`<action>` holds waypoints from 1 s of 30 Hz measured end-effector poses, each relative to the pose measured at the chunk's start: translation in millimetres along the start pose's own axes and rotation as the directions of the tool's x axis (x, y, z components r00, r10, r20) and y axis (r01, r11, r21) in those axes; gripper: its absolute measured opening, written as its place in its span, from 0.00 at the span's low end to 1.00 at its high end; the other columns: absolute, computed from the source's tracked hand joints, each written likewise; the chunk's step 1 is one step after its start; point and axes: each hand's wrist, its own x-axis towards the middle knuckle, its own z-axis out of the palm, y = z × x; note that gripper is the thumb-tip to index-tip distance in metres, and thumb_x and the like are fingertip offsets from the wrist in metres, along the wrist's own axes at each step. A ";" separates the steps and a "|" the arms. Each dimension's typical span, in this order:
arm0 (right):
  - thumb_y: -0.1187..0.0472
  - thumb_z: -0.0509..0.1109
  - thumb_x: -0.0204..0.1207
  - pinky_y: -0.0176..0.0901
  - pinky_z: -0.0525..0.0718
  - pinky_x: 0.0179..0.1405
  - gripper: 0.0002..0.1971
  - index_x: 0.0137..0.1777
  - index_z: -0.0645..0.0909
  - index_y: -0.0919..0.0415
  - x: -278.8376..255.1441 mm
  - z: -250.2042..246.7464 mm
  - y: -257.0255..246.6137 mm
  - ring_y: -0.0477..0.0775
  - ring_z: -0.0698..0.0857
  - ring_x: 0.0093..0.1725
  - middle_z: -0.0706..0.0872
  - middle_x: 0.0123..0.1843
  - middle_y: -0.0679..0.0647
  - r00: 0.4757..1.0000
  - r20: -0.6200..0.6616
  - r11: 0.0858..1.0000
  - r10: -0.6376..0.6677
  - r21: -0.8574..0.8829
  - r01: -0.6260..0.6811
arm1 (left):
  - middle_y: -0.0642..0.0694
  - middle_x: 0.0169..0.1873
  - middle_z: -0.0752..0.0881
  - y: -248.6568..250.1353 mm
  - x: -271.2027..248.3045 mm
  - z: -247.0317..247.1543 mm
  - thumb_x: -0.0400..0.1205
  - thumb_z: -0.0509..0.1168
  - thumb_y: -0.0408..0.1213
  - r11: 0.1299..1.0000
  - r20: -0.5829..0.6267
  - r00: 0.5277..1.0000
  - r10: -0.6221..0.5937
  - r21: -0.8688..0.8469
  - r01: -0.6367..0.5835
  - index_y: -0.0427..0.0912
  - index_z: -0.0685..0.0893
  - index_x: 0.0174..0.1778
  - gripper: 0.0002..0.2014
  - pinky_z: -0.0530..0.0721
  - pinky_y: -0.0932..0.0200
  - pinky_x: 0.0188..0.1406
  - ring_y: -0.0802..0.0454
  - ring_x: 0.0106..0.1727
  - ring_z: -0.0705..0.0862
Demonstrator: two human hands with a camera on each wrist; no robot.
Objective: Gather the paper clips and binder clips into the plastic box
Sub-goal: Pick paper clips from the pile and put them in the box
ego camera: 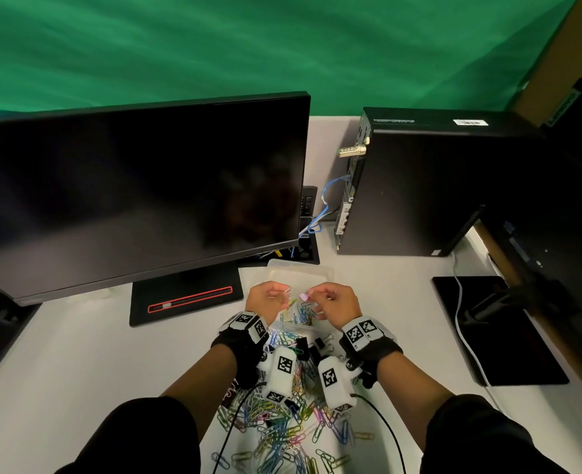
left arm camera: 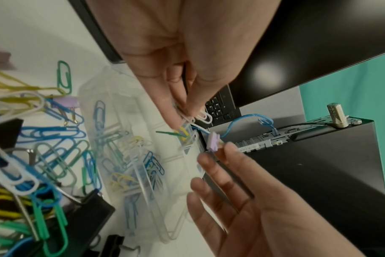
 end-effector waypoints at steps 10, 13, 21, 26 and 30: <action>0.62 0.75 0.68 0.41 0.83 0.32 0.07 0.31 0.84 0.53 -26.9 -57.4 41.9 0.50 0.81 0.29 0.87 0.32 0.51 0.988 -0.073 0.960 0.137 -0.235 -0.151 | 0.45 0.60 0.85 0.2 -15.4 -15.3 0.79 0.63 0.33 0.697 0.286 0.956 0.071 0.671 -0.252 0.43 0.86 0.57 0.12 0.77 0.56 0.64 0.47 0.62 0.81; 0.64 0.74 0.68 0.43 0.83 0.41 0.11 0.27 0.82 0.50 -40.2 -78.0 59.2 0.47 0.81 0.30 0.87 0.31 0.47 0.971 -0.115 0.911 0.208 -0.339 -0.235 | 0.45 0.58 0.85 -3.1 -23.7 -17.3 0.80 0.61 0.32 0.513 0.360 0.932 0.039 0.794 -0.328 0.46 0.86 0.55 0.13 0.78 0.56 0.58 0.47 0.58 0.82; 0.69 0.71 0.66 0.39 0.81 0.36 0.11 0.27 0.86 0.54 -73.3 -92.5 74.1 0.46 0.84 0.30 0.90 0.29 0.49 0.963 -0.099 0.868 0.250 -0.418 -0.268 | 0.42 0.56 0.83 -6.4 -39.1 -10.6 0.81 0.60 0.29 0.564 0.357 0.919 0.165 0.730 -0.385 0.44 0.85 0.56 0.12 0.75 0.57 0.62 0.45 0.60 0.79; 0.67 0.74 0.66 0.19 0.73 0.32 0.13 0.35 0.80 0.45 -90.8 -77.0 65.3 0.44 0.82 0.35 0.84 0.32 0.44 0.994 0.016 0.870 0.105 -0.485 -0.084 | 0.44 0.49 0.83 -10.3 -66.4 -10.5 0.77 0.68 0.34 0.604 0.428 0.867 0.253 0.630 -0.488 0.44 0.84 0.55 0.11 0.77 0.58 0.55 0.52 0.48 0.77; 0.53 0.81 0.60 0.28 0.74 0.43 0.22 0.55 0.80 0.51 -113.2 -55.7 65.9 0.49 0.80 0.49 0.81 0.50 0.52 0.948 0.311 0.800 0.072 -0.586 0.132 | 0.48 0.53 0.79 -23.6 -92.4 -2.9 0.76 0.69 0.41 0.524 0.609 0.785 0.115 0.634 -0.569 0.48 0.80 0.61 0.17 0.74 0.63 0.50 0.54 0.50 0.77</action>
